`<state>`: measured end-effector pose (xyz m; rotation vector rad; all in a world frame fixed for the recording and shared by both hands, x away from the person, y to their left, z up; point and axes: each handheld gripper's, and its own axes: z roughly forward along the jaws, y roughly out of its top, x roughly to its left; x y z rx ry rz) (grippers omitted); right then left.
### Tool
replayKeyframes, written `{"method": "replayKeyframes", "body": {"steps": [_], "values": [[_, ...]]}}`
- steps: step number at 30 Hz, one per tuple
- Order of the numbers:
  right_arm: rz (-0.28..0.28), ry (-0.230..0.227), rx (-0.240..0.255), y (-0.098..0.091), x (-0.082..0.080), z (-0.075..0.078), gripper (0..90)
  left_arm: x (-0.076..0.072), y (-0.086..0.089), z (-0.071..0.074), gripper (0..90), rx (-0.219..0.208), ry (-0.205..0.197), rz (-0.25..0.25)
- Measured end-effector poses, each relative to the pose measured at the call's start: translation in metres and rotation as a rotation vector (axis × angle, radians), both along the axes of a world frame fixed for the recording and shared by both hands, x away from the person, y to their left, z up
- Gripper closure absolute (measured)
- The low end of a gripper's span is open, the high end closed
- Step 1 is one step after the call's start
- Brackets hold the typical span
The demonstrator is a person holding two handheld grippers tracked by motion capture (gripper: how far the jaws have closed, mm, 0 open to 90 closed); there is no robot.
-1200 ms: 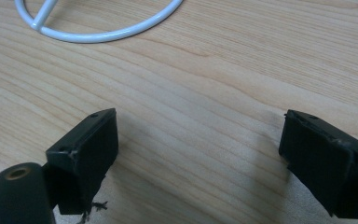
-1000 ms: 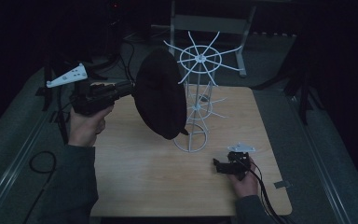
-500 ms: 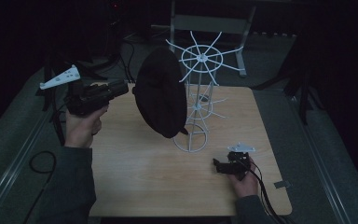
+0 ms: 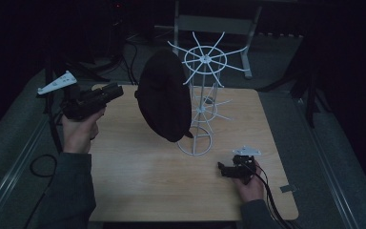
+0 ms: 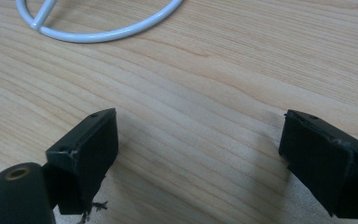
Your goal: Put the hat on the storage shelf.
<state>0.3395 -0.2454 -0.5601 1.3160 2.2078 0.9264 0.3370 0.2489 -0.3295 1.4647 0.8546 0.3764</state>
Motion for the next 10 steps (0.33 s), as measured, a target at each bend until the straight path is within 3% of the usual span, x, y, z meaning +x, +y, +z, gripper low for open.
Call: {"method": "replayKeyframes", "body": {"steps": [10], "values": [[0.000, 0.000, 0.000, 0.000, 0.000, 0.000, 11.5, -0.001, 0.002, -0.011, 64.4, 0.015, 0.017, 0.003]]}}
